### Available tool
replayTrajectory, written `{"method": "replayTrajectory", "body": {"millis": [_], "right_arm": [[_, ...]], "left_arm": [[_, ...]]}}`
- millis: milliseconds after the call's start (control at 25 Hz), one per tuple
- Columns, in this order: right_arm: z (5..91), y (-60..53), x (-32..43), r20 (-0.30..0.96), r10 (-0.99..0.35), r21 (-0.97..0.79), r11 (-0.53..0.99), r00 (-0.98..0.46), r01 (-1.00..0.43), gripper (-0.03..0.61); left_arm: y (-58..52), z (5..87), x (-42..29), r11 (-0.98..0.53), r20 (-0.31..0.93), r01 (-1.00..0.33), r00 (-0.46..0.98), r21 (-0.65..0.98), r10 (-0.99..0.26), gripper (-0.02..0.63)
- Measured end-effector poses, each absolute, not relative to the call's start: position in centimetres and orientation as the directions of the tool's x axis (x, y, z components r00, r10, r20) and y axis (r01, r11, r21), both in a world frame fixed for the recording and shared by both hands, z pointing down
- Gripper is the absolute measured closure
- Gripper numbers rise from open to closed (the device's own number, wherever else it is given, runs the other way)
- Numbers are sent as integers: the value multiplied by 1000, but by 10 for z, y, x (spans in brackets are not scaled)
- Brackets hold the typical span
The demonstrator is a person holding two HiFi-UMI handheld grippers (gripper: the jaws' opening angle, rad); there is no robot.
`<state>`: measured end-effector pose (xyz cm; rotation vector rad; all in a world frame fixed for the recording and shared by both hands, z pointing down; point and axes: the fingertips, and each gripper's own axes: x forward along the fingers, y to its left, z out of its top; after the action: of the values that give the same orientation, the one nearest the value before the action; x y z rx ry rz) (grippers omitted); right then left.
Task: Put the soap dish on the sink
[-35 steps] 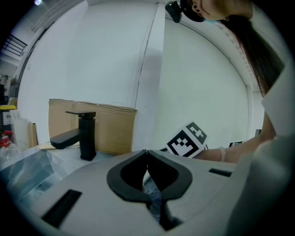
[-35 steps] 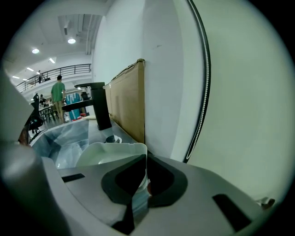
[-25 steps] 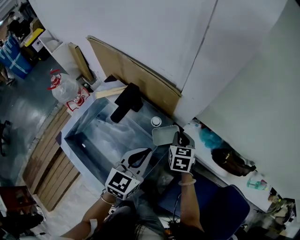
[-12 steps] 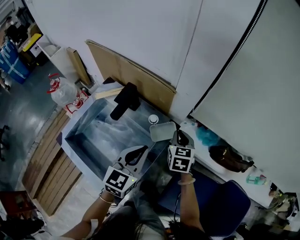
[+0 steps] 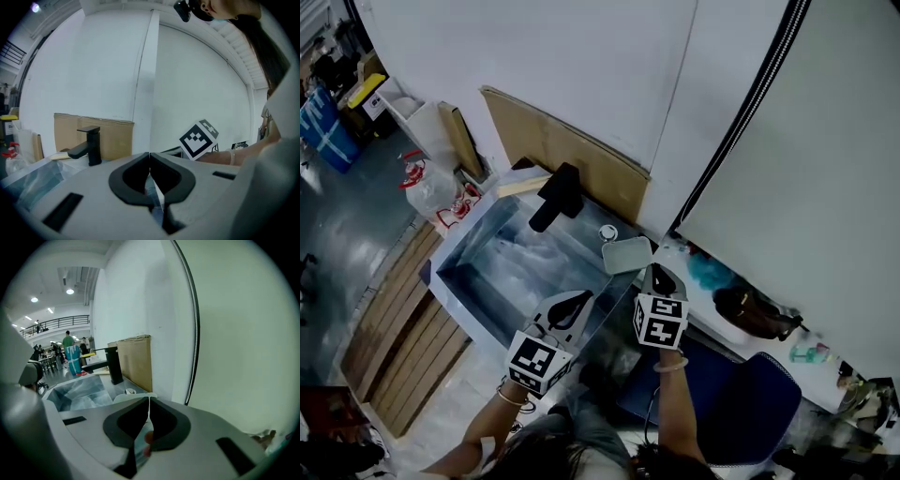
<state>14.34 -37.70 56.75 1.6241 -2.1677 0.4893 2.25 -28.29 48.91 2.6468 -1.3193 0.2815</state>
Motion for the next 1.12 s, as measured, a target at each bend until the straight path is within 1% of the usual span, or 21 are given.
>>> {"method": "replayTrajectory", "body": {"millis": [600, 840, 1120], "right_arm": [[519, -301, 115, 421, -867, -47, 275, -268, -960, 552], [499, -261, 103, 382, -881, -52, 280, -278, -959, 552], [476, -215, 86, 350, -892, -37, 293, -287, -955, 552]], "left_arm": [[-221, 455, -1, -587, 197, -807, 586, 56, -786, 604], [-196, 445, -10, -608, 199, -792, 607, 62, -770, 604], [-163, 426, -24, -610, 161, -791, 609, 53, -776, 604]]}}
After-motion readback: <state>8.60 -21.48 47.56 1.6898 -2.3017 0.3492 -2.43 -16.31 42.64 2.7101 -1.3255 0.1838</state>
